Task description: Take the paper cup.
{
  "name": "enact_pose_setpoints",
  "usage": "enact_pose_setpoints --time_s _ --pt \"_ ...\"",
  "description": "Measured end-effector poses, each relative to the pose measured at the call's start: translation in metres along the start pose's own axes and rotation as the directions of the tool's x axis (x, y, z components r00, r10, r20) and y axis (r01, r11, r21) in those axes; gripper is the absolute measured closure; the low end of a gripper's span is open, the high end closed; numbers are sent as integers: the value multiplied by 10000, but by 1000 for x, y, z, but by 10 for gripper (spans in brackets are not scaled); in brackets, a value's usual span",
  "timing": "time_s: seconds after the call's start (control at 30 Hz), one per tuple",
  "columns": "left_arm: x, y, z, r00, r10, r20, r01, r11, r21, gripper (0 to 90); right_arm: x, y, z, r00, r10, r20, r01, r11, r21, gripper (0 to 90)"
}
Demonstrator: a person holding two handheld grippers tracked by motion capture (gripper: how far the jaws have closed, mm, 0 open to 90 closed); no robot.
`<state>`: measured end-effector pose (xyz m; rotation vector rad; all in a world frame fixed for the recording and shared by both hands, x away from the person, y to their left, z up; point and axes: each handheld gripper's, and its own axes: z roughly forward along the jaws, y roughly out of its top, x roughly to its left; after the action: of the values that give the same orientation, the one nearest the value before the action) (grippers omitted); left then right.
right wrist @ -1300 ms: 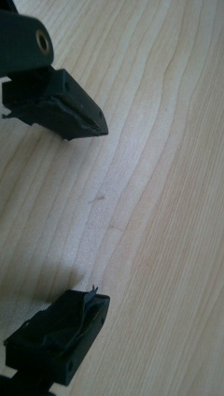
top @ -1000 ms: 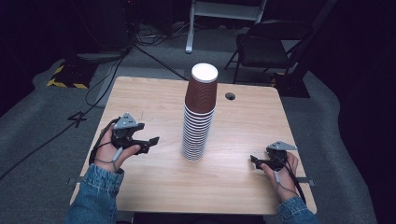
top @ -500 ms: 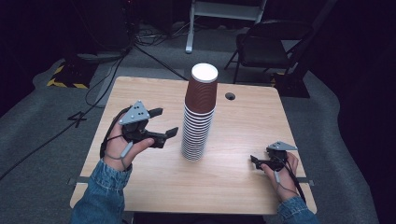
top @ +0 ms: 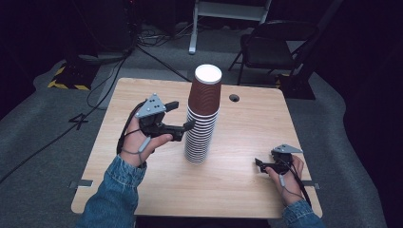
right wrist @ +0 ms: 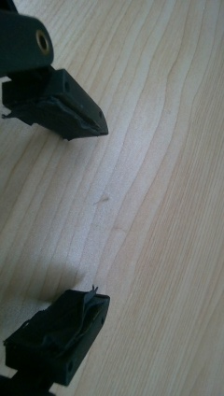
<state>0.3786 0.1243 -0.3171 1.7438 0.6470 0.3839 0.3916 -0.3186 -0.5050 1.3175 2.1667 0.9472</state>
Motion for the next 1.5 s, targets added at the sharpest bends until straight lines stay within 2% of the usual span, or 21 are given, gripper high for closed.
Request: enact_pose_setpoints --time_s 0.27,0.43,0.63,1.0,1.13,1.23,1.27,1.33,1.5 --pt "-5 5 21 9995 -289 152 288 9996 50 150 0 0 0 10000 8 3 -8 10000 3 159" --pt "-7 7 31 9998 -195 23 195 9998 80 86 0 0 0 10000 6 14 -6 10000 5 160" --pt "-4 4 42 9992 -339 194 340 9994 -95 33 1 0 0 10000 29 48 -29 10000 4 159" --pt "0 0 43 9987 -337 388 352 9987 -380 31 1 0 -1 9999 48 101 -49 10000 8 160" --pt "0 2 44 9988 -233 438 244 9994 -239 32 1 -1 -2 9999 89 110 -89 10000 -2 167" --pt "0 3 44 9986 -236 464 247 9994 -226 34 2 -2 -3 9999 115 89 -115 9999 -26 208" --pt "1 3 45 9984 -197 524 208 9996 -214 34 1 -1 -7 10000 15 0 -15 9999 133 260" --pt "3 3 45 9980 -183 609 195 9996 -191 35 0 0 -8 10000 -55 0 55 9999 126 254" --pt "6 4 43 9968 -144 784 148 9999 -41 35 -6 12 -27 9990 156 -419 -175 9988 -460 249"
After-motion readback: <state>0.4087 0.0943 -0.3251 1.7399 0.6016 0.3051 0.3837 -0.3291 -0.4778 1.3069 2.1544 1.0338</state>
